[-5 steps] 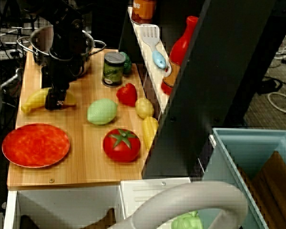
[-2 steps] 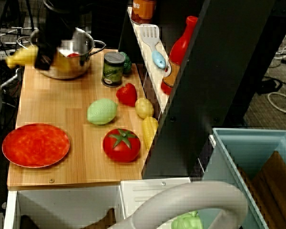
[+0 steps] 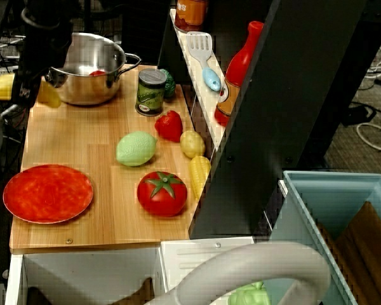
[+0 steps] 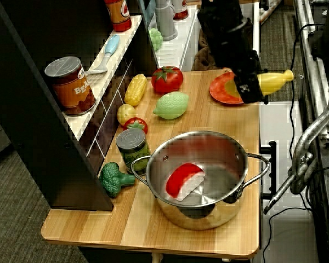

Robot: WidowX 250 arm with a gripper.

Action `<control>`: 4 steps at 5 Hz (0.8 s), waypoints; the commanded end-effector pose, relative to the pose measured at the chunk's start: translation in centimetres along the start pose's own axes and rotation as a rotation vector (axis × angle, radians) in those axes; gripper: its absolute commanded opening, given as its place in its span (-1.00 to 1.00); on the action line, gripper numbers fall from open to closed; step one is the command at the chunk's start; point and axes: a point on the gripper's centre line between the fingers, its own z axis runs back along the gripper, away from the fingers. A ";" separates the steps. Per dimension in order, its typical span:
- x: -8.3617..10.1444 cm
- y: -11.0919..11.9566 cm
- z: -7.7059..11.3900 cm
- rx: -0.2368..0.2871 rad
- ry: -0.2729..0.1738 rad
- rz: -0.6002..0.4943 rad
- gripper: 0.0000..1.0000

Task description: Put banana on plate

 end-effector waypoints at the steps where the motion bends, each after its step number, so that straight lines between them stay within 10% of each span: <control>1: -0.9 -2.7 1.4 0.047 -0.012 -0.015 -1.00; 4: -1.2 -5.4 0.7 0.049 -0.002 -0.010 -1.00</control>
